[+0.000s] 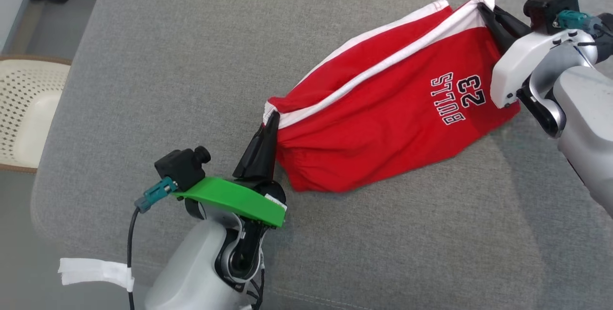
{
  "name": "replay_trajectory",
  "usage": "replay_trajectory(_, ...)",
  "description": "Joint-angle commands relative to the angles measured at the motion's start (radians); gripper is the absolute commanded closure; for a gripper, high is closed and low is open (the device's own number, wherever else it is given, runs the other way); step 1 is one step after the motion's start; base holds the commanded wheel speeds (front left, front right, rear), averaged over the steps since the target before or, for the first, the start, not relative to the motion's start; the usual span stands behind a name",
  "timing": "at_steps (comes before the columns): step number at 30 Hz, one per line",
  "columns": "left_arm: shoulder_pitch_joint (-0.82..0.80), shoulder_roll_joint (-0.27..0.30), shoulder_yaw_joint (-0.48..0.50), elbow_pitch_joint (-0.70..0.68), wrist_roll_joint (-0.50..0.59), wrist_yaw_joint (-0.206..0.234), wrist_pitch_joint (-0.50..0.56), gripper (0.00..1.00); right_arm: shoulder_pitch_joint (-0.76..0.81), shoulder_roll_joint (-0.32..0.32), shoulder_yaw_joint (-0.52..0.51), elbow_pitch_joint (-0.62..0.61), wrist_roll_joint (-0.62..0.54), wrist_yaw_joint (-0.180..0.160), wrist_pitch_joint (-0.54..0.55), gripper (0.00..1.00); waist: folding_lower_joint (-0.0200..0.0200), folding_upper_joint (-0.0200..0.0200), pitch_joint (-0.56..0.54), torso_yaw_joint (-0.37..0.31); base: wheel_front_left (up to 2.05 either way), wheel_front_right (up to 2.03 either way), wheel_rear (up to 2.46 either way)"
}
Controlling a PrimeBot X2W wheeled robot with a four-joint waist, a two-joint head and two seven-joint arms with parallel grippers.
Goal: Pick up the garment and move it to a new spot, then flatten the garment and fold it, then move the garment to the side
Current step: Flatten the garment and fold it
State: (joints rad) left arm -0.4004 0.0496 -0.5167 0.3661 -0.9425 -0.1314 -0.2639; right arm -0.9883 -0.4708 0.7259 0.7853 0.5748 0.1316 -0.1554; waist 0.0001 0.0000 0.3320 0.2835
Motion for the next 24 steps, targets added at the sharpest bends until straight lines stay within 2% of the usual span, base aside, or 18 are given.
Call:
replay_trajectory(1,-0.032,0.002,-0.003,-0.004,-0.031,0.002,0.000,1.00,-0.032,-0.007,0.028,0.012,0.018,-0.002,0.012,1.00,-0.0001,0.0000,0.059,0.053,0.00,0.00,0.00)
replay_trajectory(10,-0.111,0.002,-0.023,0.030,-0.103,0.002,0.000,1.00,-0.131,0.008,0.130,0.084,0.070,-0.002,-0.002,1.00,-0.0001,0.0000,0.097,0.062,0.00,0.00,0.00)
replay_trajectory(18,-0.153,0.002,-0.016,0.069,-0.102,0.002,0.000,1.00,-0.196,0.034,0.180,0.153,0.092,-0.002,-0.039,1.00,-0.0001,0.0000,0.120,0.058,0.00,0.00,0.00)
replay_trajectory(19,-0.153,0.002,-0.017,0.071,-0.103,0.002,0.000,0.93,-0.202,0.037,0.184,0.165,0.093,-0.002,-0.043,1.00,-0.0001,0.0000,0.122,0.058,0.00,0.00,0.00)
replay_trajectory(20,-0.153,0.002,-0.022,0.076,-0.099,0.002,0.000,0.73,-0.207,0.040,0.187,0.177,0.094,-0.002,-0.047,1.00,-0.0001,0.0000,0.124,0.057,0.00,0.00,0.00)
replay_trajectory(21,-0.154,0.002,-0.023,0.077,-0.095,0.002,0.000,0.38,-0.214,0.041,0.186,0.190,0.096,-0.002,-0.053,1.00,-0.0001,0.0000,0.125,0.057,0.00,0.00,0.00)
replay_trajectory(22,-0.153,0.003,-0.018,0.077,-0.094,0.007,0.000,0.00,-0.222,0.044,0.182,0.201,0.101,-0.002,-0.058,0.71,-0.0001,0.0000,0.127,0.057,0.00,0.00,0.00)
replay_trajectory(23,-0.155,0.003,-0.016,0.078,-0.081,0.010,0.000,0.00,-0.226,0.051,0.182,0.212,0.106,-0.002,-0.061,0.00,-0.0001,0.0000,0.128,0.056,0.00,0.00,0.00)
replay_trajectory(24,-0.154,0.002,-0.013,0.076,-0.081,0.014,0.000,0.00,-0.228,0.057,0.187,0.217,0.108,-0.002,-0.066,0.00,-0.0001,0.0000,0.129,0.055,0.00,0.00,0.00)
